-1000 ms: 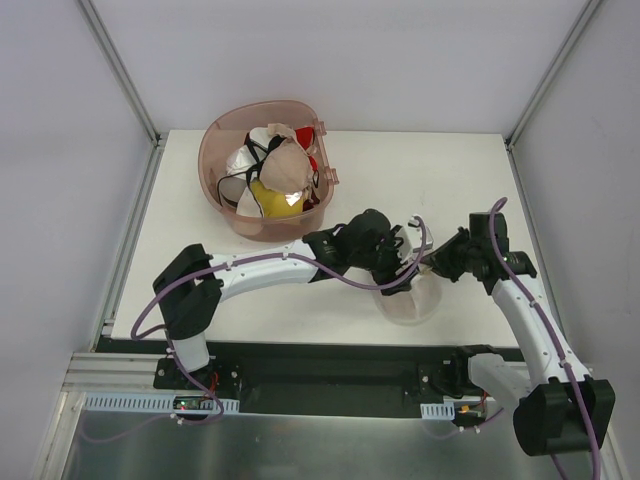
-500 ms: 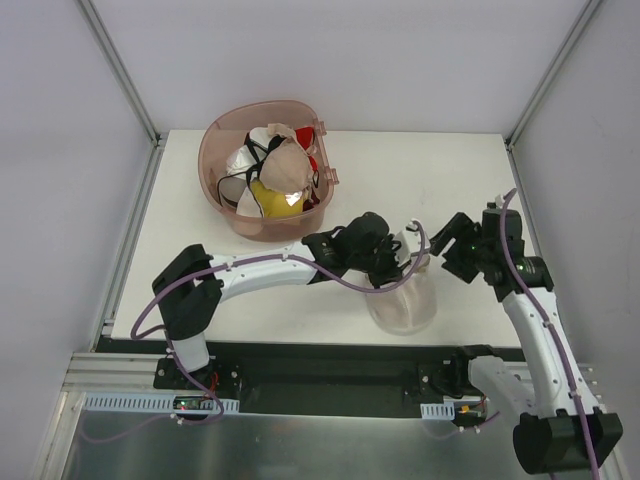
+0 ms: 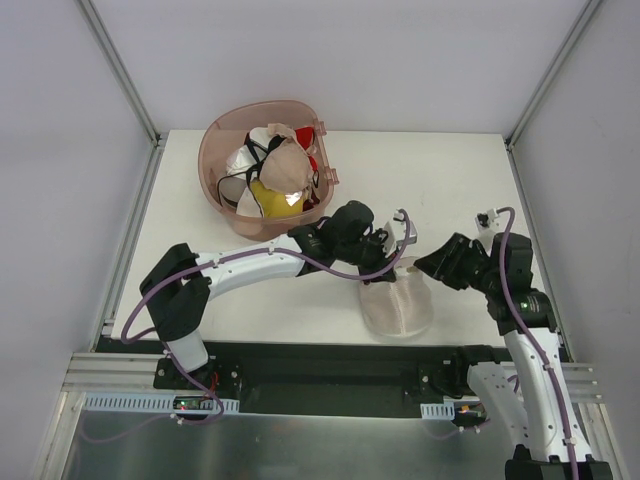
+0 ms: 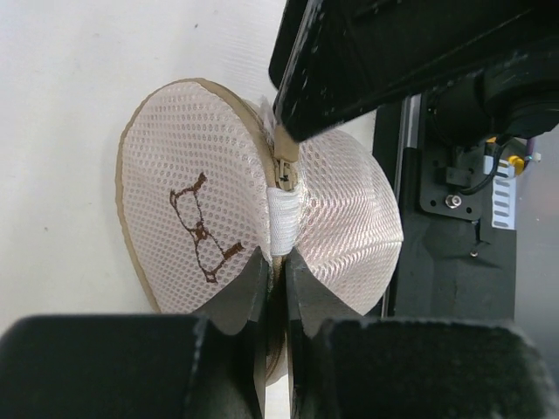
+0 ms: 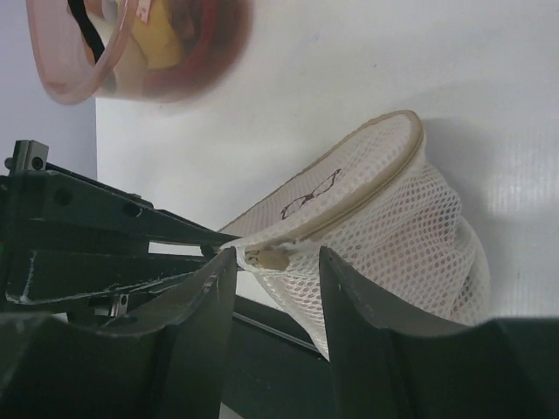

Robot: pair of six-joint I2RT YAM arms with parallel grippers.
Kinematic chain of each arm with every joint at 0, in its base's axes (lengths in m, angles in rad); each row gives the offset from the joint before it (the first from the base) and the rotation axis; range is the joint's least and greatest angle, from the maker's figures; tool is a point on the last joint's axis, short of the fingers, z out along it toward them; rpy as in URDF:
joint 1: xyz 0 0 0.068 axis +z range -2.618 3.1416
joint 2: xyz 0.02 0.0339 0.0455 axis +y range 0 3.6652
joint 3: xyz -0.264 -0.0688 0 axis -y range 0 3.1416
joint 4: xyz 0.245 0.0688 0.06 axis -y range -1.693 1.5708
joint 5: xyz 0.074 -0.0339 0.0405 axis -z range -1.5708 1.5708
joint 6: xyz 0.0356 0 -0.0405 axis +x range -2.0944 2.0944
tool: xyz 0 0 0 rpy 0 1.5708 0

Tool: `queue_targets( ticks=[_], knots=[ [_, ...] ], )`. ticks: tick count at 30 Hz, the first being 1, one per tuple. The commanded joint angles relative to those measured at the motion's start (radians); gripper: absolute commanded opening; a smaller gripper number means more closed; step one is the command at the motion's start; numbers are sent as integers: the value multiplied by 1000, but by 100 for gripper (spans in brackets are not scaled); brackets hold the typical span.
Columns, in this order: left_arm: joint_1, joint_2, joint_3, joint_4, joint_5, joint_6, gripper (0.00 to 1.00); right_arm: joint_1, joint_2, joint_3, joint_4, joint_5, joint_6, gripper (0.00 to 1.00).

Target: Unzip the laundry bag and remove the bra

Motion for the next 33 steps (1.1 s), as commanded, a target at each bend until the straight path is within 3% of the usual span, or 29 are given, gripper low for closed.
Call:
queue_targets(
  ticks=[1, 10, 33],
  knots=[
    [-1, -56, 5, 26, 81, -23, 0, -6, -8, -11, 64, -147, -50, 46],
    [-1, -36, 26, 28, 96, -33, 0, -4, 32, -20, 82, -216, -79, 43],
    [9, -36, 19, 37, 85, -41, 0, -3, -14, -52, -14, -138, -133, 44]
  ],
)
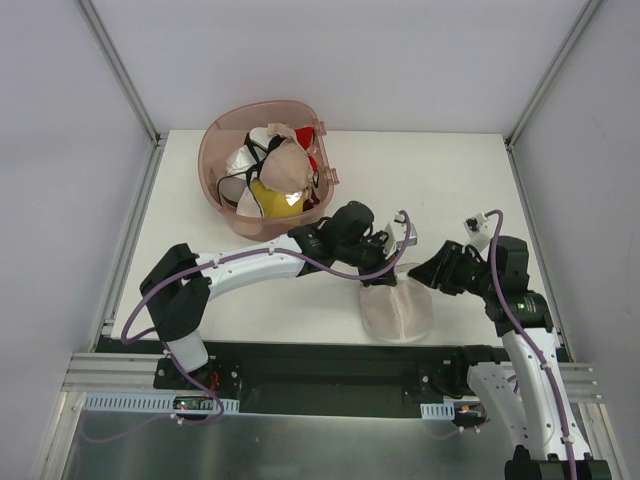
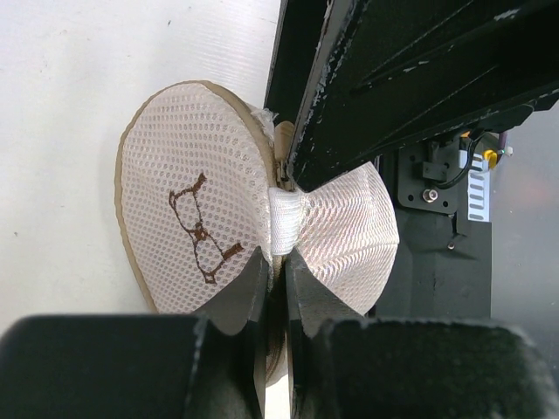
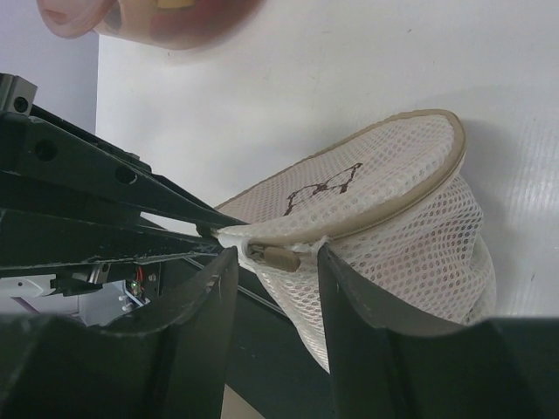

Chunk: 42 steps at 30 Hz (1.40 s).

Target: Unzip the laundry bag and remove the bra

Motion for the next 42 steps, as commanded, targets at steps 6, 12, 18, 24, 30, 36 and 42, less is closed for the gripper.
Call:
queue_targets(
  ticks=[6, 12, 18, 24, 30, 36, 42],
  knots=[
    [9, -27, 23, 47, 43, -19, 0, -4, -16, 23, 7, -11, -22, 33],
    [9, -16, 30, 48, 51, -22, 0, -4, -13, 43, 6, -16, -18, 22],
    [11, -7, 28, 48, 51, -22, 0, -4, -19, 44, -11, 19, -13, 1],
    [12, -13, 20, 48, 41, -22, 0, -4, -27, 58, -43, 108, -18, 1],
    [42, -70, -10, 48, 40, -8, 0, -33, -10, 67, -88, 285, -57, 1],
    [66, -148, -50, 48, 34, 9, 0, -66, 114, 0, 8, 297, -57, 1],
    [75, -221, -89, 48, 28, 26, 0, -93, 258, -3, 88, 274, 13, 1]
  ],
)
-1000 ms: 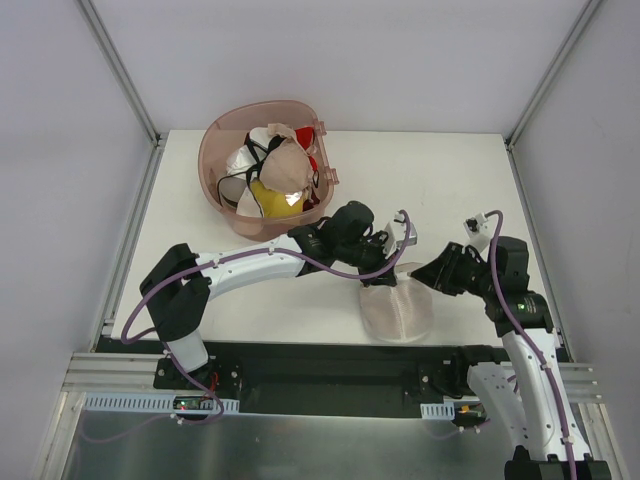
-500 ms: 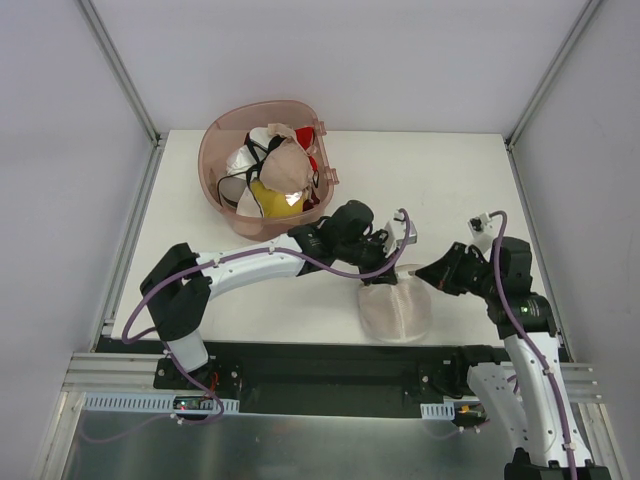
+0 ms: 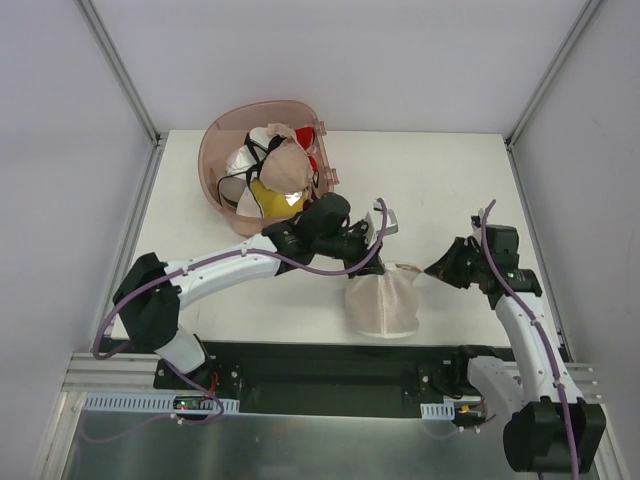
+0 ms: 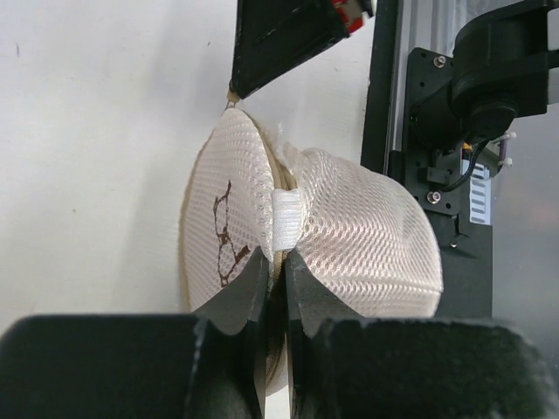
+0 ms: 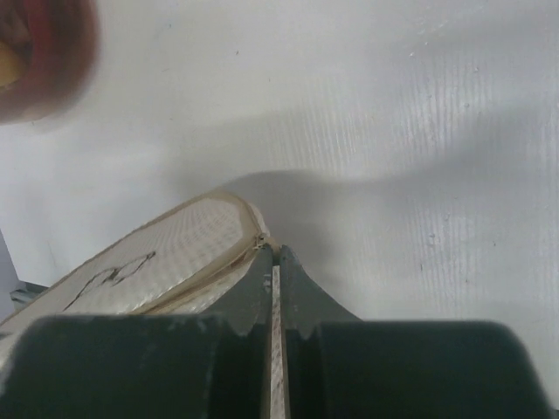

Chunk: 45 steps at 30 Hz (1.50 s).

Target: Unzip the laundry bag and remove the bra

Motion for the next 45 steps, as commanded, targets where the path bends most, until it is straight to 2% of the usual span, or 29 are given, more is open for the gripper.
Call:
queue_targets(
  ticks=[1, 5, 6, 8, 9, 11, 13, 19, 24, 28, 34, 40, 45],
  knots=[
    [12, -98, -15, 33, 33, 26, 0, -32, 55, 15, 74, 28, 44, 1],
    [11, -85, -23, 33, 44, 23, 0, -30, 10, 62, 70, -8, 64, 2],
    [11, -79, -21, 33, 49, 21, 3, -30, -12, 73, 56, -3, 65, 1],
    [12, -57, -4, 21, 58, 7, 27, -29, -43, 105, 18, 9, 58, 1],
    [11, -48, 5, 13, 75, 4, 51, -29, -56, 114, 4, 15, 56, 1],
    [11, -26, 35, -5, 89, -7, 65, -29, -88, 133, -31, 23, 51, 1],
    [12, -19, 60, -13, 107, -17, 73, -29, -111, 138, -50, 20, 48, 1],
    [-3, -17, 137, -13, 73, -22, 76, -29, -149, 130, -91, 20, 56, 2],
    [-80, 29, 214, -59, -55, -89, 74, -29, -161, 128, -96, 11, 76, 1],
    [-166, 60, 235, -79, -184, -112, 75, -29, -152, 130, -97, 8, 88, 1],
    [-223, 125, 257, -87, -345, -137, 76, -29, -152, 128, -97, 3, 96, 1],
    [-229, 185, 289, -88, -381, -165, 74, -29, -174, 141, -120, 8, 94, 2],
    [-232, 254, 330, -88, -387, -194, 65, -29, -191, 141, -128, 1, 100, 1]
  ],
)
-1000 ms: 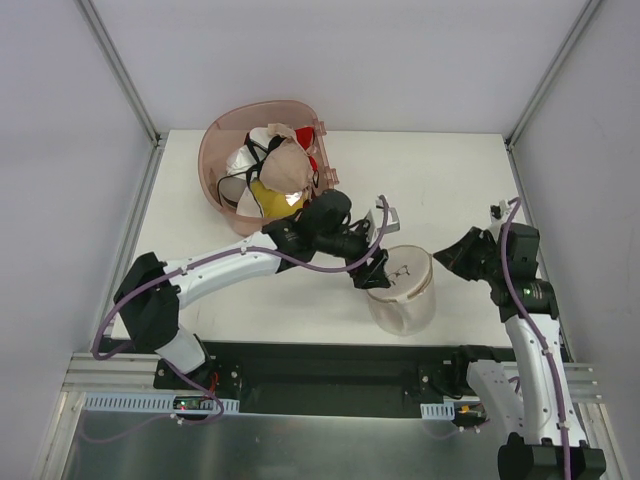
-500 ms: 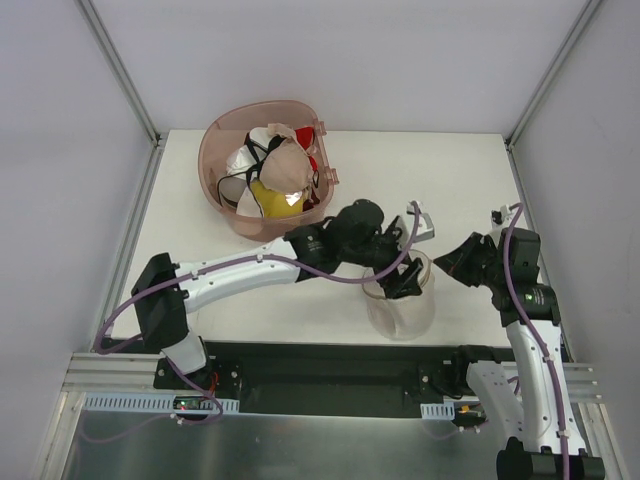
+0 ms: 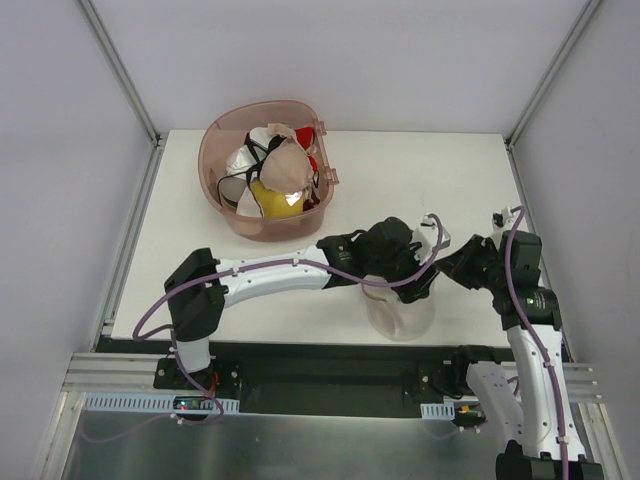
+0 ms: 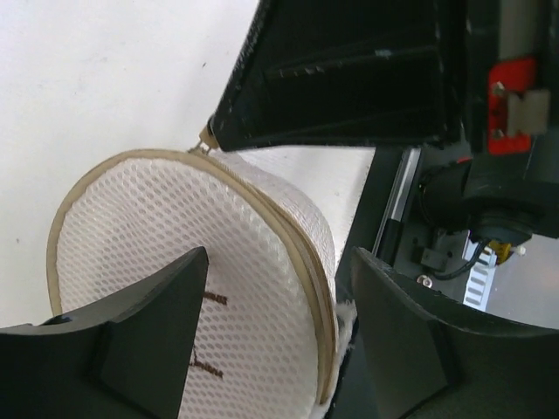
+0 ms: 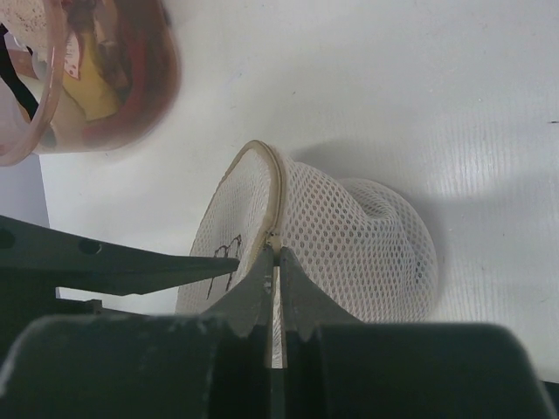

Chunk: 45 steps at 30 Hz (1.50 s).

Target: Unzip the laundry bag and remove the bra

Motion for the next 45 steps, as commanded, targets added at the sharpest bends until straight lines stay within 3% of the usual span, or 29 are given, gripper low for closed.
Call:
queue_targets(
  ticks=[1, 5, 6, 15, 23, 28, 38, 39, 40, 42, 43, 45],
  knots=[
    [-8, 42, 70, 9, -35, -39, 62, -7, -24, 36, -18, -7, 22, 1],
    [-12, 45, 67, 6, -54, -30, 17, -7, -29, 36, -32, 9, 15, 2],
    [-12, 37, 61, 6, -58, -9, 0, -7, -24, 36, -34, 12, 15, 2],
    [-1, -140, -78, 17, -90, 200, 0, -17, 114, -2, 86, 50, -20, 1],
    [100, -321, -207, 118, 101, 220, 0, -36, 360, -20, 278, 32, -9, 1],
    [140, -372, -279, 170, 141, 225, 0, -33, 312, 34, 269, -54, 28, 1],
    [169, -332, -258, 173, 192, 232, 0, -28, 177, 80, 166, -74, 19, 2],
    [170, -331, -253, 173, 195, 229, 0, -28, 171, 62, 163, -79, 14, 8],
    [175, -325, -244, 173, 193, 229, 0, -28, 163, 53, 154, -98, 12, 27],
    [176, -322, -241, 173, 189, 217, 0, -24, 128, 30, 138, -117, 24, 44],
    [177, -319, -238, 173, 187, 215, 0, -8, 112, 8, 134, -122, 32, 57],
    [175, -314, -239, 173, 199, 217, 0, 8, 56, -6, 115, -105, 43, 63]
  ],
)
